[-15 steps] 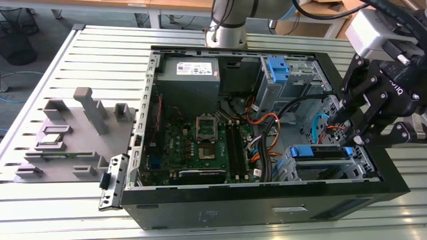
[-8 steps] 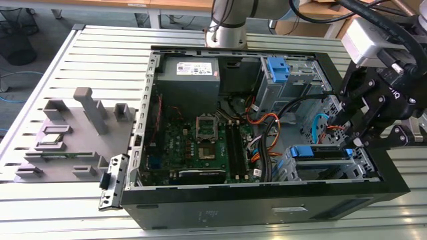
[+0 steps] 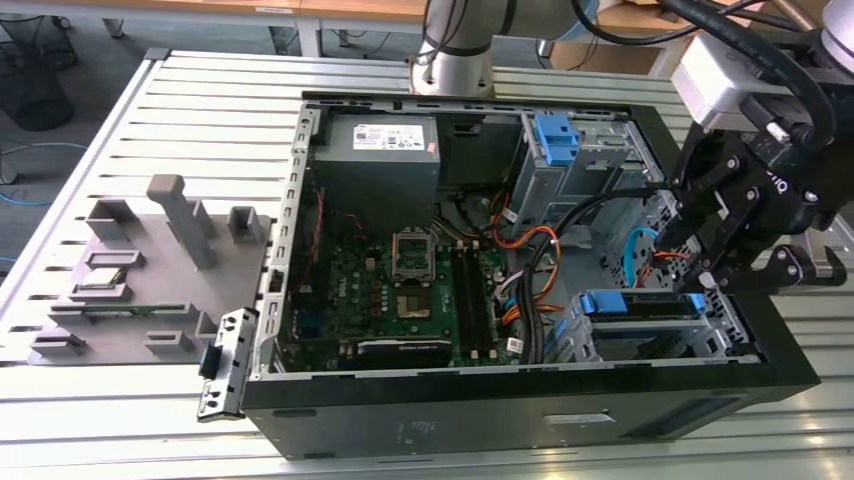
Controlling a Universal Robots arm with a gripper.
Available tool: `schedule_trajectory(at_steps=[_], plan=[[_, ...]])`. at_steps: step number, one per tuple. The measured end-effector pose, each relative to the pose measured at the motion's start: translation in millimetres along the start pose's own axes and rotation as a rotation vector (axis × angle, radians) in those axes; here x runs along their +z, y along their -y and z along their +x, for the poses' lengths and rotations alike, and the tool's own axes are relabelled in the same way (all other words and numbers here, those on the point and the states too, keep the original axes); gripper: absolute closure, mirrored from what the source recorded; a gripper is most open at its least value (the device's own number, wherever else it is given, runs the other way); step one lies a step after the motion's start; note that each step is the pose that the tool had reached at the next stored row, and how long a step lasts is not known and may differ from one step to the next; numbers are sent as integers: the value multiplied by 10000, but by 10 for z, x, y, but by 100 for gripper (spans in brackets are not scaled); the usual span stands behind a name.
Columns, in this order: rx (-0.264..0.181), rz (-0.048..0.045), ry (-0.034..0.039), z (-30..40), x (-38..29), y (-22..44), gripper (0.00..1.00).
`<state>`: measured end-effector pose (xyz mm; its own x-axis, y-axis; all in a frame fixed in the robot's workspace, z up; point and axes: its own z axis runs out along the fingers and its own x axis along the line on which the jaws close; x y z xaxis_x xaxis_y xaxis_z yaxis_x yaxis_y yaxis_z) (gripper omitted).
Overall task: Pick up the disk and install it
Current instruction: 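Insert the disk into the insertion slot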
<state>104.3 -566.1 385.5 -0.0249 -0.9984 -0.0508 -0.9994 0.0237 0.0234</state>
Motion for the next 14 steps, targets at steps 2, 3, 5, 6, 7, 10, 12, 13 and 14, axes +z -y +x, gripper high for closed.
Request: schedule_trajectory(at_steps=[2,3,5,6,7,10,12,13,14], plan=[[0,0,-33,-19,13,-5,52],[0,1,-45,-26,23,-7,52],[0,1,-54,-36,47,-10,52],[0,1,-55,-39,62,-11,52],[1,2,-57,-42,77,-11,52],[0,1,-67,-48,117,-11,52],[1,1,-70,-51,128,-11,52],[1,2,-70,-52,130,-11,52],[1,2,-72,-52,130,-11,52]])
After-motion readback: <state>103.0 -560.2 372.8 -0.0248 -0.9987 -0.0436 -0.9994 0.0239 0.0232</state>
